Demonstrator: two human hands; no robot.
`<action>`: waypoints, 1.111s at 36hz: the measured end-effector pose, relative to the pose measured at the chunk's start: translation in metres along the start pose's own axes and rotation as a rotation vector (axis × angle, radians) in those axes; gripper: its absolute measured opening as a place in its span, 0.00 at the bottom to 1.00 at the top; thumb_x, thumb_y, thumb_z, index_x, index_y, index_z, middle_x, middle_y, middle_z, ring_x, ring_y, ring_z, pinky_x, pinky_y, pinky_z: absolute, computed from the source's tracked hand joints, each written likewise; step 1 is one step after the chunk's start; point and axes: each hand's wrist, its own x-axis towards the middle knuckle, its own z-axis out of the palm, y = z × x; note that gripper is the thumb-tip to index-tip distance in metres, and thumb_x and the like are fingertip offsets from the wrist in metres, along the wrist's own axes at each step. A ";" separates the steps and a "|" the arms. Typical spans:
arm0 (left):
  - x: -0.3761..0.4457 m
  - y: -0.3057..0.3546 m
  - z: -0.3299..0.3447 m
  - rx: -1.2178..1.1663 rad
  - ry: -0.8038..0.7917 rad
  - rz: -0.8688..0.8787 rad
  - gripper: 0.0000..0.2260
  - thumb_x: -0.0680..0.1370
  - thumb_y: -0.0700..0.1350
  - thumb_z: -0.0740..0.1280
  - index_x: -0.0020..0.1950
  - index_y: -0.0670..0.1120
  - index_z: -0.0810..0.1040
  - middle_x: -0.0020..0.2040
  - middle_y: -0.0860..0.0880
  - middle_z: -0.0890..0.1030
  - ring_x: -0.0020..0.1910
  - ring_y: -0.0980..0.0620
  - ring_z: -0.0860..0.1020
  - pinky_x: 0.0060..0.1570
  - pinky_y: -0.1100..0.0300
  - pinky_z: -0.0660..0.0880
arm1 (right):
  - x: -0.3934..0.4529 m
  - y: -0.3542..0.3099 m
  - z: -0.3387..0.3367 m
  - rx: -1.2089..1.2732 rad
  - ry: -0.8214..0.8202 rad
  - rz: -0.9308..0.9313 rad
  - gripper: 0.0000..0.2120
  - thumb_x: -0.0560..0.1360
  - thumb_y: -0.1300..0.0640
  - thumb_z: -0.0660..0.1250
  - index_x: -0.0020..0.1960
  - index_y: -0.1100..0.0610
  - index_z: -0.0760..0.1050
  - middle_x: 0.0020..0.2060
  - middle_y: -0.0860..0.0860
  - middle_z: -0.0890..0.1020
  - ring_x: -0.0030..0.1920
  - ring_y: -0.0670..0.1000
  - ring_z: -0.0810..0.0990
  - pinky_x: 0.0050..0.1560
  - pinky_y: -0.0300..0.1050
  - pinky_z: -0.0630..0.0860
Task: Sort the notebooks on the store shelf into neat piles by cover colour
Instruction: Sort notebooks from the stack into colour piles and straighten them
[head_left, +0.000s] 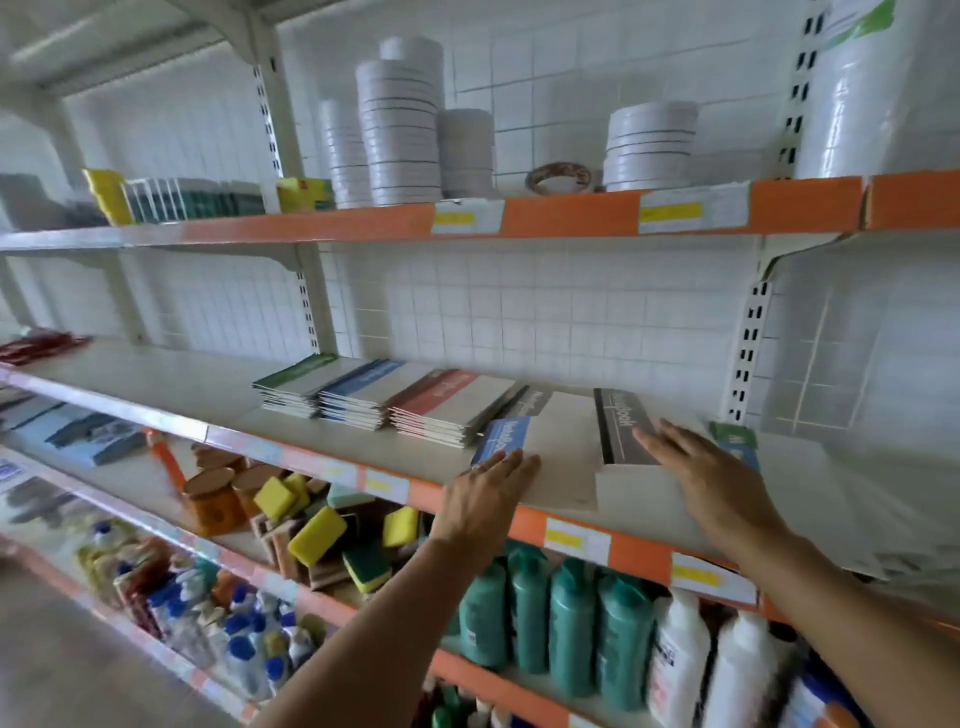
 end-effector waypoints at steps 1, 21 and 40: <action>-0.005 -0.012 -0.005 -0.020 -0.006 -0.010 0.26 0.70 0.39 0.50 0.61 0.45 0.81 0.59 0.43 0.81 0.55 0.43 0.81 0.43 0.51 0.81 | 0.005 -0.008 0.007 0.026 -0.003 0.021 0.40 0.60 0.84 0.59 0.67 0.57 0.74 0.65 0.60 0.75 0.58 0.61 0.80 0.44 0.53 0.80; 0.009 -0.116 0.005 0.001 -0.023 0.048 0.27 0.82 0.37 0.52 0.78 0.56 0.52 0.78 0.55 0.53 0.76 0.55 0.55 0.71 0.60 0.61 | 0.050 -0.094 0.034 -0.089 -0.228 0.156 0.36 0.77 0.71 0.52 0.78 0.46 0.46 0.77 0.48 0.54 0.75 0.47 0.57 0.65 0.38 0.65; 0.032 -0.248 0.018 0.094 0.183 -0.035 0.23 0.69 0.40 0.53 0.53 0.49 0.85 0.51 0.51 0.84 0.48 0.50 0.84 0.40 0.55 0.80 | 0.110 -0.096 0.140 -0.182 -0.382 -0.007 0.29 0.78 0.63 0.55 0.77 0.53 0.53 0.74 0.49 0.61 0.72 0.50 0.62 0.69 0.42 0.62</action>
